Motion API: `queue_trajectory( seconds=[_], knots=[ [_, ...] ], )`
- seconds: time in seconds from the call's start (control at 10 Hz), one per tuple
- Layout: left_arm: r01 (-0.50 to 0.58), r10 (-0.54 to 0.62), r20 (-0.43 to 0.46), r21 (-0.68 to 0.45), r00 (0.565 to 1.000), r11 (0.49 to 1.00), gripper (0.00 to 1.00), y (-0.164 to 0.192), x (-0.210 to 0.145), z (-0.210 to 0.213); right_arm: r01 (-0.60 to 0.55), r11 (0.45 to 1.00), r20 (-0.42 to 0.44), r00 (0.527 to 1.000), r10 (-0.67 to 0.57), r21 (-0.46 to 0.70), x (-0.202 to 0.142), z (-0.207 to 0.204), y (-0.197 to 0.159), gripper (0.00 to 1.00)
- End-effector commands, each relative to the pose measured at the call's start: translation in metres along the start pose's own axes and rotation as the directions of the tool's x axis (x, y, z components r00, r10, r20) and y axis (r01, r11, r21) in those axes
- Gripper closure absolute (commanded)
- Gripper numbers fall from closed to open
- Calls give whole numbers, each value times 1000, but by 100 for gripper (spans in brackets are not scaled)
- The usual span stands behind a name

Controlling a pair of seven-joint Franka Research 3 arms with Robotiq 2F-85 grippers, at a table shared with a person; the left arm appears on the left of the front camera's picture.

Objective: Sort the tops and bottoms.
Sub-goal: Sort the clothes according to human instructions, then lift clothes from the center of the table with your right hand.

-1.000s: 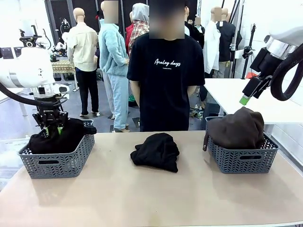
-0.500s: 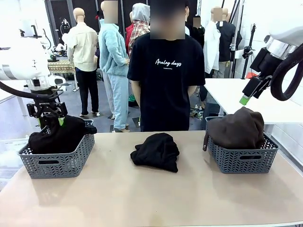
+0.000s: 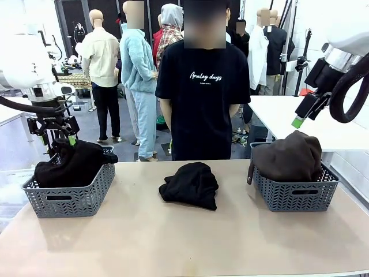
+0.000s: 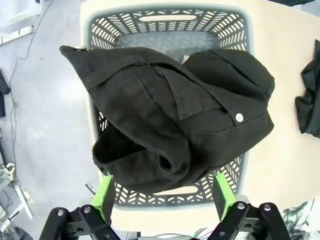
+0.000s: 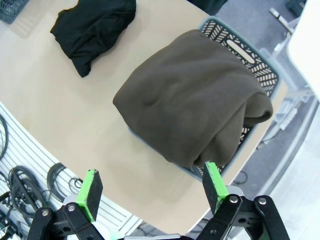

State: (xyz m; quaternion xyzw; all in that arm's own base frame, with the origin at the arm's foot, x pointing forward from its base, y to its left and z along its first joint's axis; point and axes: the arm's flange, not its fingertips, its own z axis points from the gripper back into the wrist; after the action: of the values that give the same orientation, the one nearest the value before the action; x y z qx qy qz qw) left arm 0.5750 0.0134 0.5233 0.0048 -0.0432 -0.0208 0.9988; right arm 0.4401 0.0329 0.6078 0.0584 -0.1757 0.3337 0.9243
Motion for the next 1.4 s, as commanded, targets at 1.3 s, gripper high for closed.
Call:
queue_trajectory(
  seconds=[1.3],
  knots=[
    [-4,4,-7,0,1000,1000,0,2,1,-4,3,1000,-13,1000,-3,-11,-1,-1,1,0]
  ],
)
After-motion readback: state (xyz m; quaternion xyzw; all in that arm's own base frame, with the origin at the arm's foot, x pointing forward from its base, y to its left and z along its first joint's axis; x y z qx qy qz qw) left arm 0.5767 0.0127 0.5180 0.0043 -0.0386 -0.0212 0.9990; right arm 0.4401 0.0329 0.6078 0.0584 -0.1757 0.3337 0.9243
